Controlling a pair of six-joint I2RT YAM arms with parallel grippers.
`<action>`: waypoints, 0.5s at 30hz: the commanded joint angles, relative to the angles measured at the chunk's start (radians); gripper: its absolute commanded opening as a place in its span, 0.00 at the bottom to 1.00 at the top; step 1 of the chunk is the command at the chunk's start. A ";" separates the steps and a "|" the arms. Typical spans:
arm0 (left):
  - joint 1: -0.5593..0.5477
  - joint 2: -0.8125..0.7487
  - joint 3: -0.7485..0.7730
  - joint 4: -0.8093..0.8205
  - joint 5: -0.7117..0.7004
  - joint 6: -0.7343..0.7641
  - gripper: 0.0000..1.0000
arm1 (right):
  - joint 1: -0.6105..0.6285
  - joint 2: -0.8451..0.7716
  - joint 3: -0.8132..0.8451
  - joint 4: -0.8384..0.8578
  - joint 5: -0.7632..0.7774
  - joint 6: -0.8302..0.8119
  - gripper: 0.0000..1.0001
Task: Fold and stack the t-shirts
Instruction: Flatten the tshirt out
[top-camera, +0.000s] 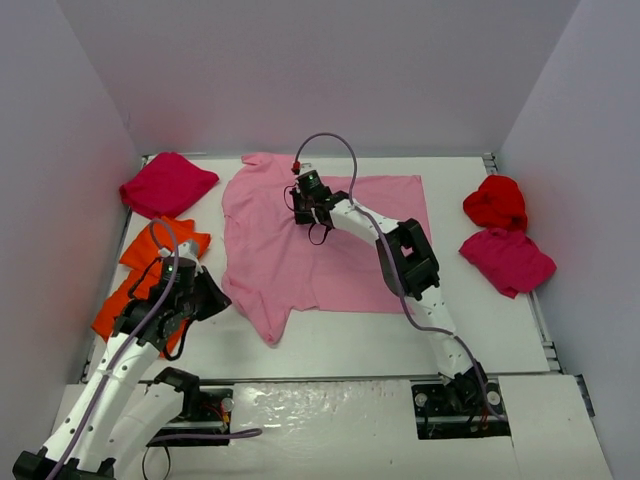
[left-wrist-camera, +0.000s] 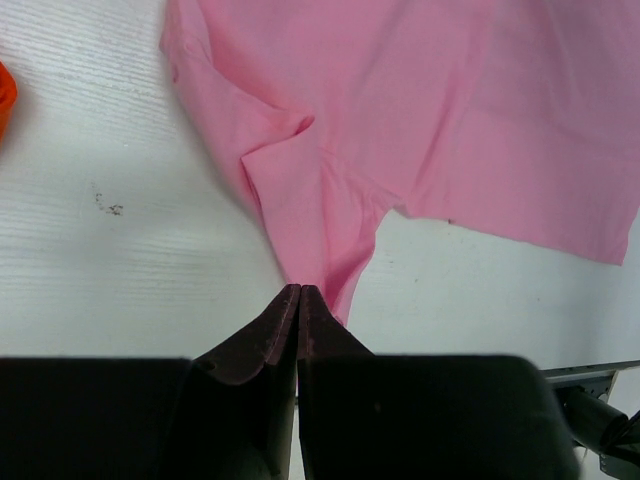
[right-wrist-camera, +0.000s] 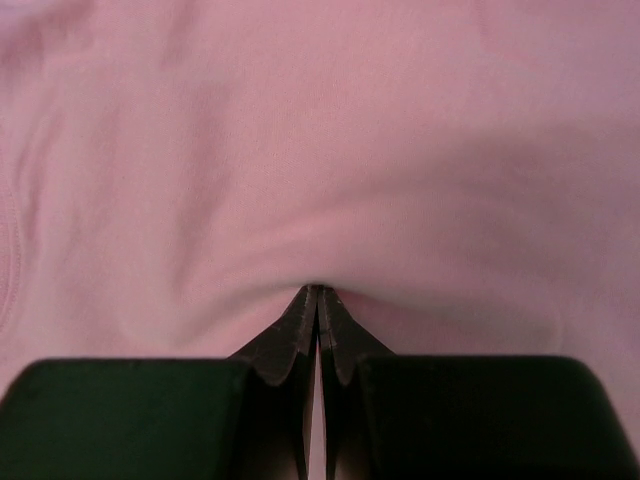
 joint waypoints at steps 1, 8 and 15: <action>-0.004 -0.008 0.008 0.024 0.011 0.022 0.00 | -0.064 0.111 0.073 -0.042 -0.019 -0.005 0.00; -0.004 -0.040 0.000 0.018 -0.018 0.023 0.00 | -0.049 0.039 0.067 -0.042 -0.016 -0.052 0.14; -0.006 -0.032 0.021 0.029 -0.022 0.014 0.00 | 0.051 -0.230 -0.146 -0.010 0.091 -0.078 0.25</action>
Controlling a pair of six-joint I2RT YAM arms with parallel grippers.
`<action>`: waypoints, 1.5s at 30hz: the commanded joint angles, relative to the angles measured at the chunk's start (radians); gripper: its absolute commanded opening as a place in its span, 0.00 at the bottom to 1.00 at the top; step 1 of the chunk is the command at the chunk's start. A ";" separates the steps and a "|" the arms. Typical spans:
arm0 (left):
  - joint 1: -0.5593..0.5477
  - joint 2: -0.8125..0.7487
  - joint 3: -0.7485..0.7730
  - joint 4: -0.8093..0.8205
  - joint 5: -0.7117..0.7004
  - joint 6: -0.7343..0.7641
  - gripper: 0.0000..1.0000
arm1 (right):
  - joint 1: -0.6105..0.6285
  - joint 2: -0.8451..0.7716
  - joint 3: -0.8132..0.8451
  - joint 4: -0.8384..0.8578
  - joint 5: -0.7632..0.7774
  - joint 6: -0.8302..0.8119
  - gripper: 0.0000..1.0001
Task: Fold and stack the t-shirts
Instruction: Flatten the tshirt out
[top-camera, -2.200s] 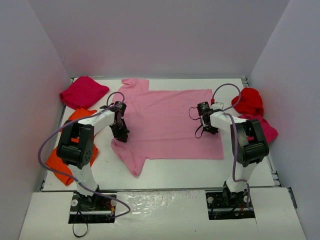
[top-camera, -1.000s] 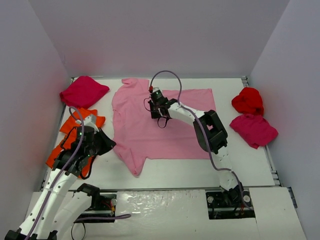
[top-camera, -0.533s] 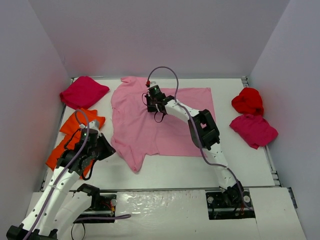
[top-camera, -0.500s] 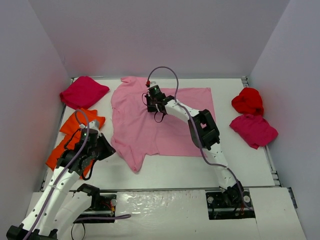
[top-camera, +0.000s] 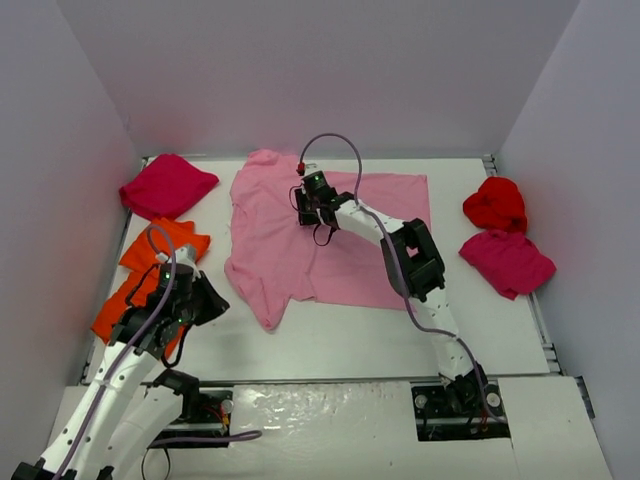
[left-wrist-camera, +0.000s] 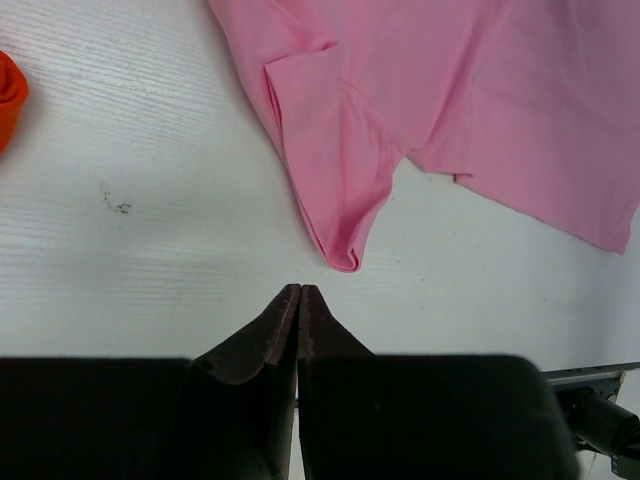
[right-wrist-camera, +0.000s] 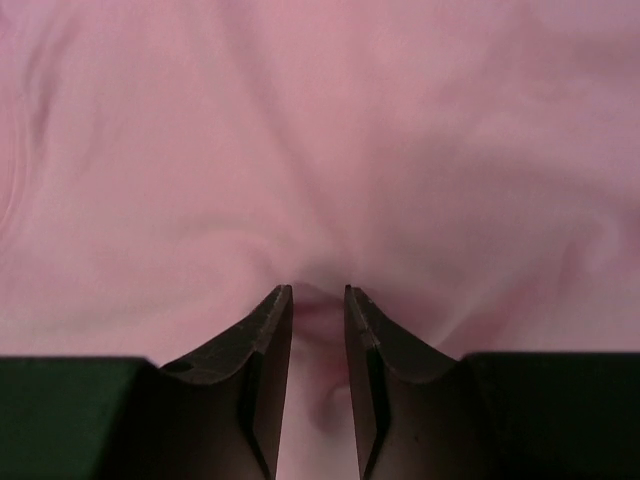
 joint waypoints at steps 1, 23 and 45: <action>-0.006 0.015 0.047 0.036 -0.009 0.004 0.00 | 0.087 -0.262 -0.164 -0.038 0.116 -0.036 0.25; -0.024 0.835 0.409 0.291 0.135 -0.035 0.00 | 0.049 -0.970 -0.969 -0.179 0.518 0.275 0.00; -0.027 1.144 0.558 0.165 0.049 -0.036 0.00 | -0.114 -0.804 -1.115 -0.133 0.426 0.273 0.00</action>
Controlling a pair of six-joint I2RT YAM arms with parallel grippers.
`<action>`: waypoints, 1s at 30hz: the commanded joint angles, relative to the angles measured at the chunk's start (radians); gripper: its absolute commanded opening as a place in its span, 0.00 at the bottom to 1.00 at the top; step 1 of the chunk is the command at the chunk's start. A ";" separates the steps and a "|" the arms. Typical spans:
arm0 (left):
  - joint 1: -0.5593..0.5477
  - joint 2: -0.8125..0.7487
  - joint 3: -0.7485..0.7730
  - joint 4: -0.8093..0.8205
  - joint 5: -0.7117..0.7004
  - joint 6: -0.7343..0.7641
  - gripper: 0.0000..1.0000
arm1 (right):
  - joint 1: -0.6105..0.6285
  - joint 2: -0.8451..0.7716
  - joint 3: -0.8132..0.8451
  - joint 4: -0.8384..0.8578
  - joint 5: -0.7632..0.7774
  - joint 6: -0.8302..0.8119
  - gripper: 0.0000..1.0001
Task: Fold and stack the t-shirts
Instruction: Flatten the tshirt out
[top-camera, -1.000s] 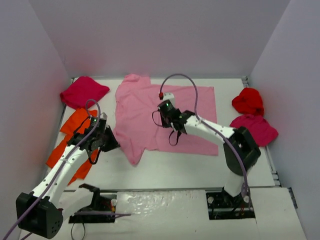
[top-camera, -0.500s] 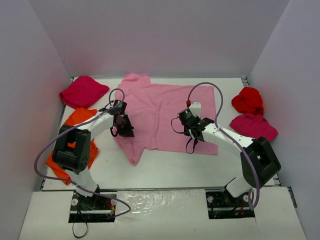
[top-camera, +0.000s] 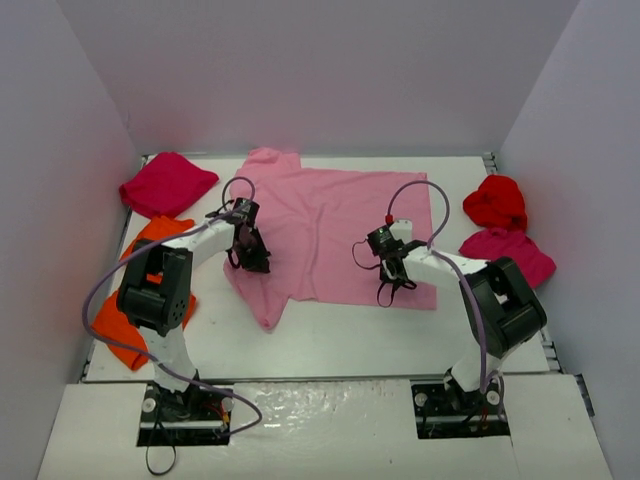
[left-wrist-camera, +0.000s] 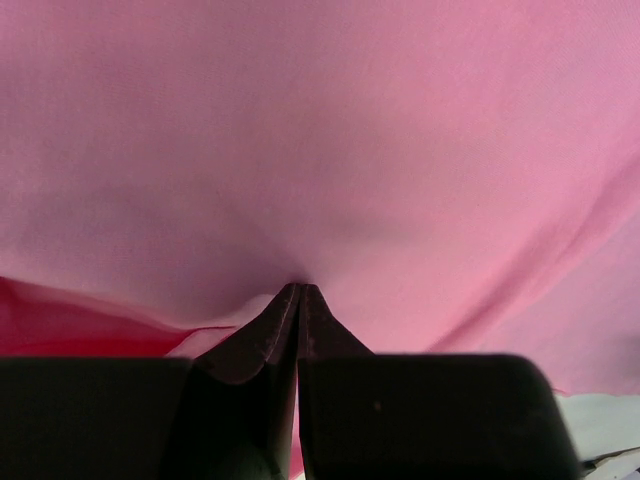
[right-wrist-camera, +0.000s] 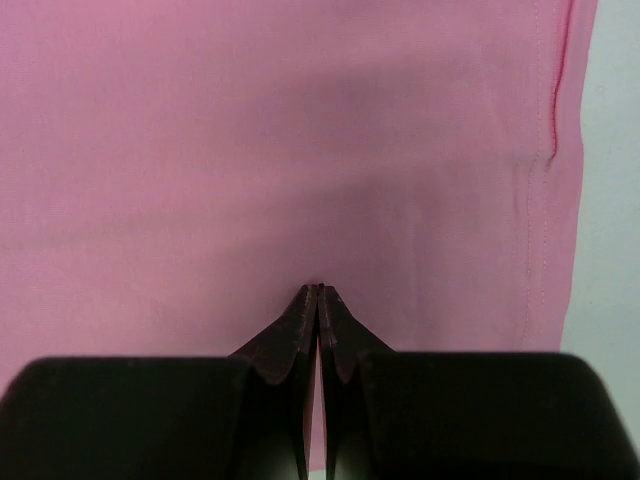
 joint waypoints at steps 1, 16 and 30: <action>-0.001 -0.007 0.049 -0.072 -0.045 -0.008 0.00 | -0.038 -0.002 -0.014 0.004 -0.008 0.015 0.00; 0.014 0.146 0.067 -0.125 0.021 -0.042 0.00 | -0.088 -0.021 -0.031 -0.027 -0.003 0.004 0.00; 0.122 0.086 0.030 -0.184 -0.050 0.006 0.00 | -0.156 -0.037 -0.031 -0.061 0.010 0.006 0.00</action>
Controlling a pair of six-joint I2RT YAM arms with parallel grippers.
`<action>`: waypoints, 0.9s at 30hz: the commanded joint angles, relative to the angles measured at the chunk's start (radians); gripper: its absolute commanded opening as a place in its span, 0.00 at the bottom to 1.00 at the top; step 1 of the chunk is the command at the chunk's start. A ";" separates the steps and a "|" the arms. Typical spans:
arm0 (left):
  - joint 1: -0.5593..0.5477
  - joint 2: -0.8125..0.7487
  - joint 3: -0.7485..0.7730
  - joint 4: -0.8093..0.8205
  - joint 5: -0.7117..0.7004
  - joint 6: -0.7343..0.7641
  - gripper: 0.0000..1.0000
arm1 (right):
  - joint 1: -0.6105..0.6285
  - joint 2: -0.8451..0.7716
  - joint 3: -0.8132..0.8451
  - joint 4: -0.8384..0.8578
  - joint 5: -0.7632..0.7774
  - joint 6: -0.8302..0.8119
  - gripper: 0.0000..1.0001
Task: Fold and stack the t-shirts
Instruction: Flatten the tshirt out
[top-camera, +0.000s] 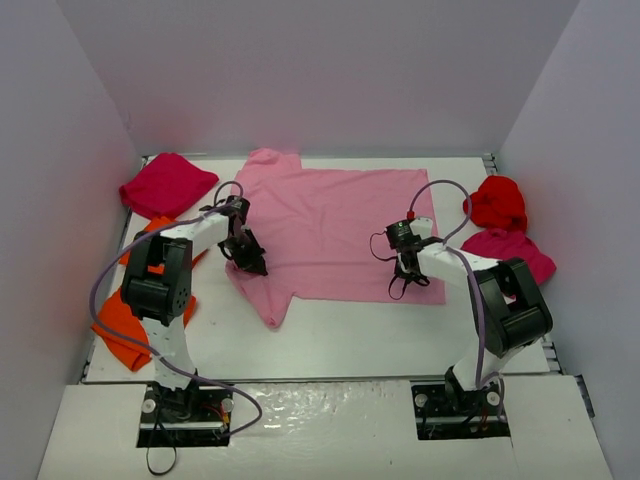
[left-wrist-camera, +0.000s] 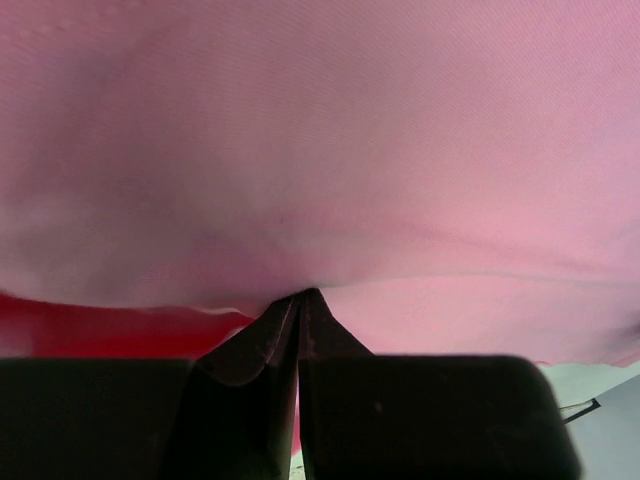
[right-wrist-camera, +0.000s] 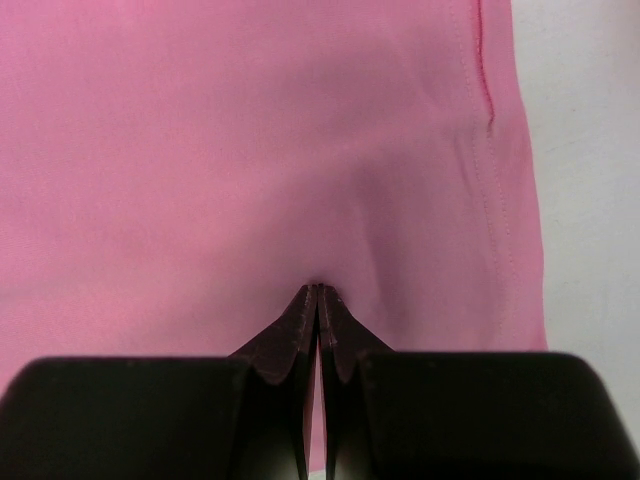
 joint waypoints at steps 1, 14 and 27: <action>0.048 -0.011 -0.051 -0.071 -0.162 0.050 0.00 | -0.017 -0.031 -0.019 -0.067 0.025 0.006 0.00; 0.010 -0.295 -0.219 0.392 0.085 0.067 0.00 | 0.034 -0.249 0.047 0.018 -0.200 -0.048 0.24; -0.042 -0.840 -0.379 0.532 0.136 0.015 0.00 | 0.489 0.186 0.400 0.218 -0.409 -0.058 0.46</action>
